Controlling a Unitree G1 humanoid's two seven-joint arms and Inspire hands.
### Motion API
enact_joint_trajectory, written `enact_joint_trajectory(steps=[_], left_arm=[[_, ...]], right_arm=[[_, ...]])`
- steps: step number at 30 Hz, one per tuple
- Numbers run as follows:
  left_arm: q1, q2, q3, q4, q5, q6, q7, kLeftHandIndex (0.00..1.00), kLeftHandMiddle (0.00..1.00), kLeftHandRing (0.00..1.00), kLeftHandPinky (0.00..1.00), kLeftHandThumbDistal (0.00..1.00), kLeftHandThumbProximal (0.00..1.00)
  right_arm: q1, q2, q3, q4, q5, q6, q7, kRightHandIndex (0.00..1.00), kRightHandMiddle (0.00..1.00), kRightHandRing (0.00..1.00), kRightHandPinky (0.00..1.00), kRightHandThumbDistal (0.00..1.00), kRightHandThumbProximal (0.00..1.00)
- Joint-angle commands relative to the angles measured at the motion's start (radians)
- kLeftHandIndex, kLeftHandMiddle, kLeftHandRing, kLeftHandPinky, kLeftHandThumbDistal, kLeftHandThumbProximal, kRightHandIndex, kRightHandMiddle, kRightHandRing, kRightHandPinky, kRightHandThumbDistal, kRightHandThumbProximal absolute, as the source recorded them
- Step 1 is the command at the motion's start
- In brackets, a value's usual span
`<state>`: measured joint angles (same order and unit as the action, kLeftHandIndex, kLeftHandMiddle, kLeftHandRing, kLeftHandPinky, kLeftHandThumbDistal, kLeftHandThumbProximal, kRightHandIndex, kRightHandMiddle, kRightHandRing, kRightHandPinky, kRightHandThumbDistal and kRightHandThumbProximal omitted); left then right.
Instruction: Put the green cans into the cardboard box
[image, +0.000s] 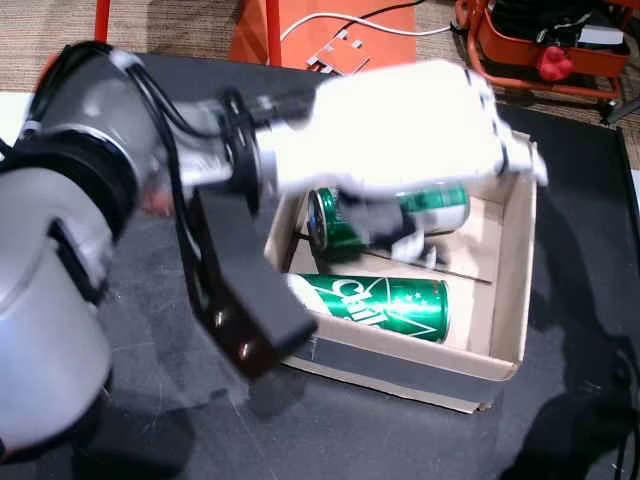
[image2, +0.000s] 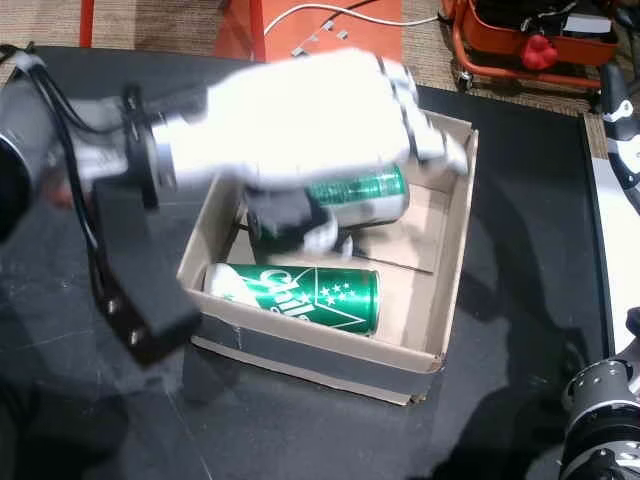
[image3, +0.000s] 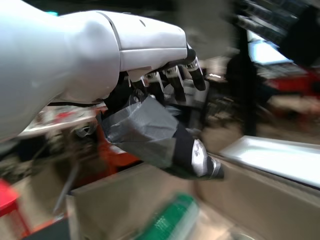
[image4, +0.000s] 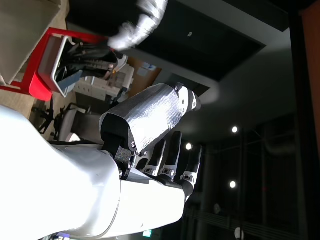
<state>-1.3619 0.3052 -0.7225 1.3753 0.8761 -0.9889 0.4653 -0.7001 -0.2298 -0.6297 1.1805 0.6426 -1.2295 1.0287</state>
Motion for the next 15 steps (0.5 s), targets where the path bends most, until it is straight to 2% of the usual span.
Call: enact_joint_trajectory(steps=[1, 3, 4, 6, 8, 10, 12, 13, 14, 15], left_arm=[[-0.01, 0.037, 0.155, 0.008, -0.181, -0.018, -0.212, 0.73, 0.77, 0.82, 0.81, 0.99, 0.35], [0.007, 0.051, 0.324, 0.002, -0.389, -0.015, -0.477, 0.77, 0.82, 0.86, 0.79, 0.94, 0.25], [0.015, 0.057, 0.391, -0.004, -0.476, -0.008, -0.588, 0.78, 0.84, 0.88, 0.78, 0.93, 0.24], [0.035, 0.068, 0.516, -0.021, -0.632, 0.031, -0.775, 0.83, 0.87, 0.89, 0.76, 1.0, 0.23], [0.059, 0.08, 0.602, -0.037, -0.735, 0.046, -0.876, 0.85, 0.88, 0.88, 0.77, 1.0, 0.28], [0.1, 0.08, 0.707, -0.056, -0.859, 0.064, -0.995, 0.87, 0.89, 0.9, 0.81, 0.99, 0.3], [0.149, 0.074, 0.815, -0.072, -0.99, 0.09, -1.154, 0.9, 0.92, 0.95, 0.89, 0.87, 0.33], [0.175, 0.069, 0.868, -0.077, -1.053, 0.112, -1.24, 0.91, 0.93, 0.95, 0.9, 0.87, 0.33], [0.21, 0.067, 0.91, -0.079, -1.097, 0.127, -1.292, 0.91, 0.93, 0.95, 0.92, 0.94, 0.39], [0.245, 0.067, 0.947, -0.078, -1.13, 0.144, -1.332, 0.91, 0.92, 0.95, 0.92, 0.96, 0.42]], right_arm=[[-0.007, -0.008, 0.004, 0.012, -0.017, 0.01, -0.016, 0.87, 0.68, 0.62, 0.72, 0.75, 0.52], [-0.009, -0.013, 0.007, 0.021, -0.03, 0.018, -0.027, 0.87, 0.68, 0.62, 0.72, 0.74, 0.52], [-0.01, -0.015, 0.007, 0.025, -0.035, 0.024, -0.031, 0.87, 0.68, 0.62, 0.72, 0.75, 0.52], [-0.015, -0.018, 0.01, 0.034, -0.047, 0.03, -0.043, 0.86, 0.68, 0.62, 0.72, 0.72, 0.53], [-0.018, -0.021, 0.017, 0.042, -0.066, 0.029, -0.066, 0.86, 0.67, 0.62, 0.72, 0.75, 0.54], [-0.02, -0.024, 0.025, 0.048, -0.085, 0.03, -0.081, 0.86, 0.68, 0.62, 0.73, 0.72, 0.55], [-0.023, -0.026, 0.031, 0.051, -0.093, 0.043, -0.084, 0.88, 0.69, 0.63, 0.73, 0.7, 0.51], [-0.023, -0.027, 0.035, 0.052, -0.098, 0.05, -0.088, 0.89, 0.69, 0.64, 0.74, 0.68, 0.49], [-0.023, -0.028, 0.04, 0.054, -0.106, 0.053, -0.095, 0.9, 0.69, 0.64, 0.74, 0.71, 0.5], [-0.023, -0.03, 0.044, 0.055, -0.113, 0.053, -0.101, 0.9, 0.69, 0.64, 0.74, 0.69, 0.5]])
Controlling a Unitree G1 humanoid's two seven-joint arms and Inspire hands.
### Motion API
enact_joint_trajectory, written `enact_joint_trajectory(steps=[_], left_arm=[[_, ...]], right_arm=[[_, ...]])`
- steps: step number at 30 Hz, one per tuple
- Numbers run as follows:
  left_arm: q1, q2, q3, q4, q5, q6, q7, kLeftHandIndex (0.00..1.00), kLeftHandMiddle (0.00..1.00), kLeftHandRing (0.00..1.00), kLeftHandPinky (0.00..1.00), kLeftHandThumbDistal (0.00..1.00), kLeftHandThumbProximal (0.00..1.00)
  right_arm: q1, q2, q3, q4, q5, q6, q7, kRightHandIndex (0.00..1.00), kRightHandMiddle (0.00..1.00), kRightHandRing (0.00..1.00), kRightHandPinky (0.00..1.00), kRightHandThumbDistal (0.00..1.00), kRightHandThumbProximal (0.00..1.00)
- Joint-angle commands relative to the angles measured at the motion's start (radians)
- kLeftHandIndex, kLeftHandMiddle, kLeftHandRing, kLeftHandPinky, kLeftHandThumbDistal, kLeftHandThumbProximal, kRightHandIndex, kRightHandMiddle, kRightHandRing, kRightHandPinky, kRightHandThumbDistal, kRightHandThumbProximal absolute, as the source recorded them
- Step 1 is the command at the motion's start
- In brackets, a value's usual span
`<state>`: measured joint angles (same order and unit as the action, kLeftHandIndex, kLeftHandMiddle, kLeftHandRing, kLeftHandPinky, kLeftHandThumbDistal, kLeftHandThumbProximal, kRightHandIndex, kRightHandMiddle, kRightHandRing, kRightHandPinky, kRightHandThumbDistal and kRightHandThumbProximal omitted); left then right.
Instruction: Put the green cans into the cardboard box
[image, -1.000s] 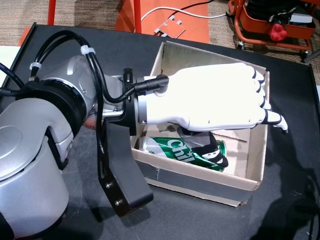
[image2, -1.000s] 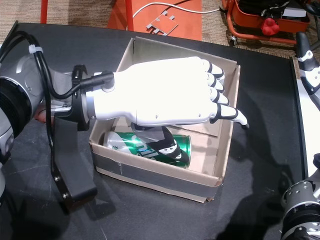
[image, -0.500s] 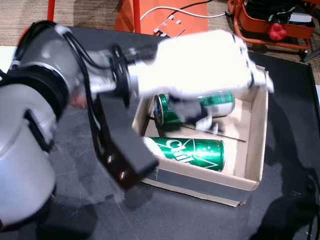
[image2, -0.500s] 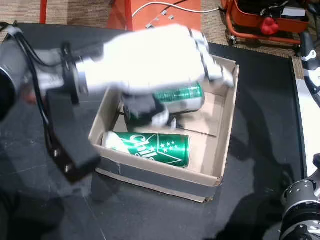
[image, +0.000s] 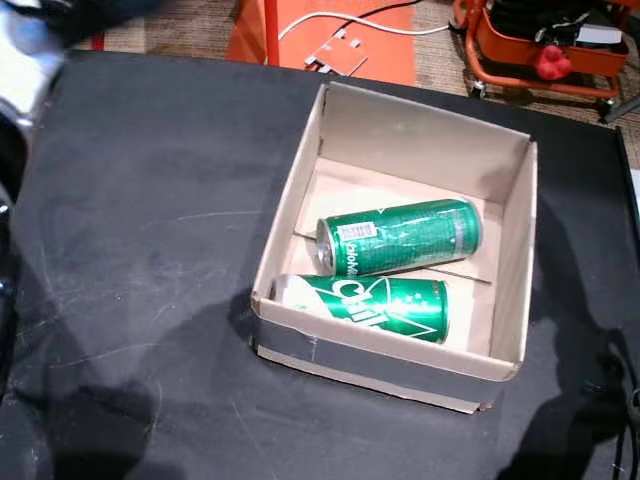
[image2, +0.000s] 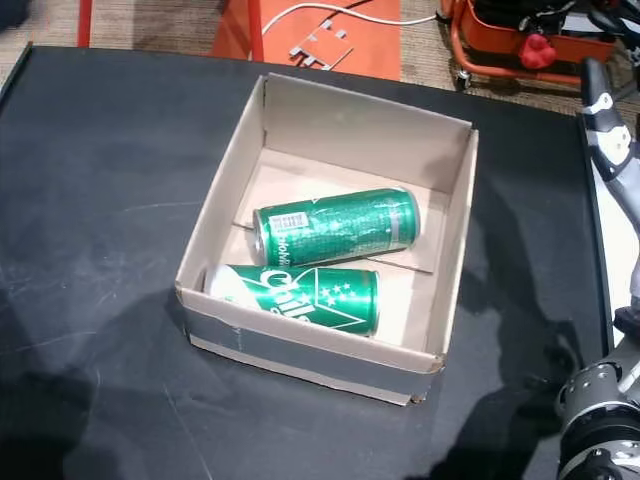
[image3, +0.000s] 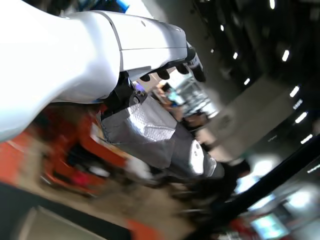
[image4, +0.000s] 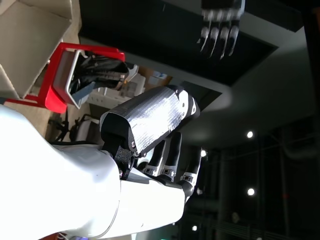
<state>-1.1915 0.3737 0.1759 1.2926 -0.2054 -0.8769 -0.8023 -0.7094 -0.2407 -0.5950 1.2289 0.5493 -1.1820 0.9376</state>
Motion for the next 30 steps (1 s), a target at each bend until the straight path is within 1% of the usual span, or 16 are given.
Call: enact_joint_trajectory(steps=[1, 2, 3, 4, 6, 8, 11, 13, 15, 16, 18, 19, 22, 24, 27, 30], left_arm=[[0.111, -0.001, 0.08, 0.007, -0.073, 0.053, -0.085, 0.91, 0.92, 0.94, 0.91, 0.99, 0.44], [0.145, -0.002, 0.116, 0.009, -0.104, 0.087, -0.112, 0.92, 0.92, 0.94, 0.9, 1.0, 0.4], [0.174, -0.003, 0.149, 0.01, -0.129, 0.117, -0.135, 0.92, 0.92, 0.94, 0.89, 0.98, 0.4], [0.211, -0.002, 0.177, 0.01, -0.146, 0.129, -0.147, 0.93, 0.91, 0.95, 0.91, 0.93, 0.46], [0.278, -0.005, 0.247, 0.008, -0.204, 0.181, -0.197, 0.94, 0.91, 0.95, 0.94, 0.86, 0.44], [0.327, -0.007, 0.323, 0.007, -0.271, 0.266, -0.27, 0.95, 0.92, 0.96, 0.94, 0.9, 0.38], [0.396, 0.004, 0.41, 0.003, -0.339, 0.335, -0.319, 0.96, 0.93, 0.98, 0.94, 0.86, 0.47], [0.43, 0.01, 0.456, -0.003, -0.368, 0.324, -0.323, 0.98, 0.93, 0.99, 0.94, 0.78, 0.56], [0.453, 0.015, 0.515, -0.007, -0.413, 0.333, -0.321, 0.99, 0.95, 1.0, 0.97, 0.76, 0.47], [0.461, 0.018, 0.55, -0.009, -0.442, 0.344, -0.326, 1.0, 0.97, 1.0, 0.99, 0.73, 0.43], [0.479, 0.021, 0.613, -0.013, -0.489, 0.338, -0.307, 0.98, 0.97, 1.0, 1.0, 0.74, 0.45], [0.486, 0.021, 0.635, -0.015, -0.504, 0.325, -0.292, 0.97, 0.98, 1.0, 1.0, 0.76, 0.51], [0.494, 0.026, 0.712, -0.018, -0.576, 0.373, -0.276, 1.0, 1.0, 1.0, 1.0, 0.84, 0.5], [0.498, 0.027, 0.733, -0.021, -0.596, 0.394, -0.277, 1.0, 1.0, 1.0, 1.0, 0.82, 0.44], [0.501, 0.024, 0.737, -0.022, -0.594, 0.396, -0.272, 1.0, 1.0, 1.0, 0.99, 0.85, 0.46], [0.499, 0.009, 0.733, -0.026, -0.591, 0.407, -0.267, 1.0, 1.0, 1.0, 0.96, 0.85, 0.48]], right_arm=[[-0.014, -0.02, 0.013, 0.008, -0.03, 0.005, -0.023, 0.9, 0.7, 0.64, 0.74, 0.8, 0.53], [-0.014, -0.021, 0.017, 0.01, -0.044, 0.0, -0.043, 0.9, 0.7, 0.63, 0.74, 0.9, 0.57], [-0.013, -0.021, 0.02, 0.011, -0.057, -0.005, -0.063, 0.88, 0.69, 0.63, 0.74, 0.92, 0.6], [-0.012, -0.023, 0.024, 0.013, -0.069, -0.006, -0.083, 0.87, 0.7, 0.63, 0.74, 0.94, 0.62], [-0.007, -0.028, 0.035, 0.015, -0.099, -0.006, -0.126, 0.84, 0.7, 0.63, 0.75, 0.98, 0.66], [-0.001, -0.033, 0.043, 0.014, -0.117, 0.007, -0.158, 0.83, 0.69, 0.63, 0.75, 0.96, 0.64], [0.009, -0.043, 0.054, 0.013, -0.147, 0.021, -0.207, 0.81, 0.68, 0.63, 0.76, 0.97, 0.68], [0.014, -0.048, 0.06, 0.01, -0.161, 0.028, -0.228, 0.81, 0.67, 0.63, 0.77, 0.95, 0.68], [0.019, -0.054, 0.064, 0.008, -0.168, 0.038, -0.244, 0.82, 0.68, 0.64, 0.77, 0.97, 0.68], [0.022, -0.057, 0.066, 0.007, -0.172, 0.044, -0.253, 0.85, 0.69, 0.65, 0.77, 0.93, 0.67], [0.032, -0.066, 0.077, 0.007, -0.199, 0.045, -0.302, 0.88, 0.69, 0.66, 0.77, 0.89, 0.68], [0.037, -0.07, 0.082, 0.005, -0.21, 0.049, -0.323, 0.89, 0.7, 0.67, 0.77, 0.88, 0.67], [0.048, -0.078, 0.087, 0.001, -0.223, 0.052, -0.356, 0.87, 0.7, 0.68, 0.79, 0.85, 0.7], [0.049, -0.082, 0.082, -0.001, -0.206, 0.066, -0.337, 0.89, 0.71, 0.69, 0.8, 0.88, 0.7], [0.048, -0.085, 0.073, -0.003, -0.186, 0.081, -0.307, 0.91, 0.72, 0.71, 0.81, 0.88, 0.72], [0.046, -0.087, 0.07, -0.003, -0.182, 0.078, -0.304, 0.89, 0.72, 0.71, 0.81, 0.95, 0.74]])
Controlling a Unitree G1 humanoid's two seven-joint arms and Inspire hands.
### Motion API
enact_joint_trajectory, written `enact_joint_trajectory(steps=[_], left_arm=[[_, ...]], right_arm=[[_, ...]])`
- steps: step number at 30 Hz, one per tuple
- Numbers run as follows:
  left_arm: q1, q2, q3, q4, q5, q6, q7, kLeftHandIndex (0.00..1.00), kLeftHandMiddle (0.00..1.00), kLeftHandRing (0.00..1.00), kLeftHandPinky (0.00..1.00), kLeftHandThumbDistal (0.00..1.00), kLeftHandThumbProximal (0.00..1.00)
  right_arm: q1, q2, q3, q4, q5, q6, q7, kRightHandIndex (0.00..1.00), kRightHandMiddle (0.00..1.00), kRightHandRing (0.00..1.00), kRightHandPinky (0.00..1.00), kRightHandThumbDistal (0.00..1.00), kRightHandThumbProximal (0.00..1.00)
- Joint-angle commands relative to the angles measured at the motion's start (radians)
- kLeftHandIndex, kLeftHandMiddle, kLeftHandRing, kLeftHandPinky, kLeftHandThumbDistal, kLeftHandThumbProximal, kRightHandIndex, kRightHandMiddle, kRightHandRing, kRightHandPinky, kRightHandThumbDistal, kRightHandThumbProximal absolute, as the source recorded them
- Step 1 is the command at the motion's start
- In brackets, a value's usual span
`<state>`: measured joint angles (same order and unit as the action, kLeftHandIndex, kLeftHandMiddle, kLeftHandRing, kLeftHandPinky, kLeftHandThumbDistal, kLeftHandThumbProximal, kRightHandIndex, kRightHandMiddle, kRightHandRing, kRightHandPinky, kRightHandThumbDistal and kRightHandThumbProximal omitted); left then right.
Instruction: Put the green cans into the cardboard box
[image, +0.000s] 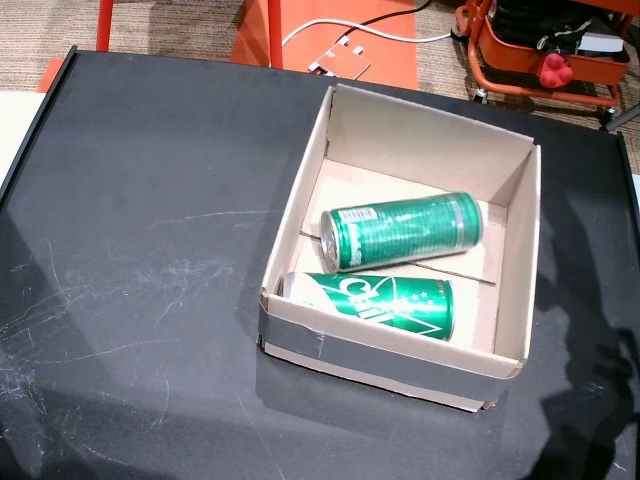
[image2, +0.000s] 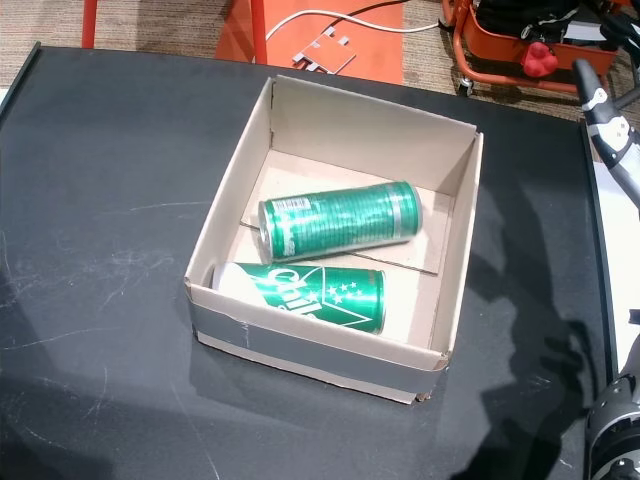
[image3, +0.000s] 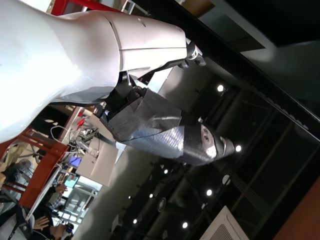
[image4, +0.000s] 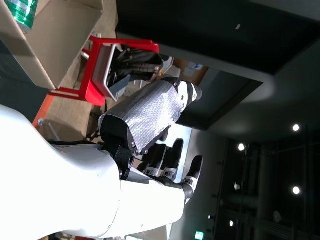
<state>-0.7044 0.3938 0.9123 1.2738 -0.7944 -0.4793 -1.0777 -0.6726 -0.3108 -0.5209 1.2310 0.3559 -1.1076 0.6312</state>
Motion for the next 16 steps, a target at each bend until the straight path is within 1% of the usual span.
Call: enact_joint_trajectory(steps=[1, 2, 4, 5, 6, 7, 8, 9, 11, 14, 16], left_arm=[[0.012, -0.017, -0.007, -0.01, 0.0, 0.009, 0.011, 1.0, 1.0, 1.0, 0.95, 0.84, 0.48], [0.012, -0.022, -0.011, -0.012, 0.004, 0.009, 0.01, 1.0, 1.0, 1.0, 0.95, 0.86, 0.48], [0.012, -0.032, -0.021, -0.015, 0.014, 0.0, 0.009, 1.0, 0.99, 1.0, 0.93, 0.87, 0.51], [0.012, -0.039, -0.027, -0.017, 0.018, 0.0, 0.009, 1.0, 0.98, 1.0, 0.93, 0.9, 0.5], [0.01, -0.044, -0.032, -0.019, 0.02, 0.002, 0.01, 1.0, 0.97, 0.99, 0.91, 0.92, 0.49], [0.009, -0.05, -0.036, -0.02, 0.021, 0.005, 0.008, 1.0, 0.96, 0.99, 0.9, 0.92, 0.48], [0.007, -0.054, -0.037, -0.021, 0.016, 0.019, 0.0, 1.0, 0.96, 0.98, 0.89, 0.91, 0.44], [0.005, -0.057, -0.038, -0.022, 0.012, 0.028, -0.009, 1.0, 0.96, 0.98, 0.89, 0.91, 0.43], [0.003, -0.064, -0.042, -0.025, 0.009, 0.044, -0.013, 1.0, 0.95, 0.97, 0.88, 0.94, 0.4], [0.002, -0.068, -0.049, -0.03, 0.011, 0.051, -0.023, 1.0, 0.95, 0.96, 0.87, 0.91, 0.41], [-0.001, -0.067, -0.05, -0.028, 0.009, 0.066, -0.029, 0.98, 0.95, 0.96, 0.86, 0.9, 0.41]], right_arm=[[0.008, -0.018, -0.006, -0.005, 0.013, 0.002, 0.003, 0.87, 0.72, 0.71, 0.81, 0.94, 0.74], [0.006, -0.018, -0.009, -0.003, 0.016, 0.002, 0.006, 0.86, 0.72, 0.72, 0.81, 0.92, 0.74], [0.005, -0.018, -0.014, 0.002, 0.02, 0.007, 0.01, 0.83, 0.71, 0.72, 0.81, 0.9, 0.75], [0.002, -0.016, -0.017, 0.005, 0.024, 0.012, 0.009, 0.79, 0.7, 0.72, 0.8, 0.95, 0.74], [0.0, -0.013, -0.021, 0.006, 0.028, 0.017, 0.009, 0.77, 0.69, 0.71, 0.79, 0.99, 0.73], [-0.003, -0.009, -0.026, 0.007, 0.037, 0.026, 0.015, 0.76, 0.69, 0.71, 0.78, 1.0, 0.71], [-0.006, -0.004, -0.033, 0.005, 0.052, 0.036, 0.033, 0.76, 0.69, 0.7, 0.78, 0.99, 0.69], [-0.008, 0.0, -0.034, 0.005, 0.058, 0.04, 0.04, 0.76, 0.68, 0.7, 0.77, 1.0, 0.71], [-0.012, 0.003, -0.037, 0.006, 0.065, 0.044, 0.049, 0.75, 0.68, 0.69, 0.77, 1.0, 0.72], [-0.022, 0.006, -0.051, 0.004, 0.089, 0.066, 0.093, 0.75, 0.68, 0.69, 0.77, 1.0, 0.72], [-0.03, 0.008, -0.061, 0.004, 0.106, 0.094, 0.118, 0.75, 0.66, 0.68, 0.75, 1.0, 0.7]])
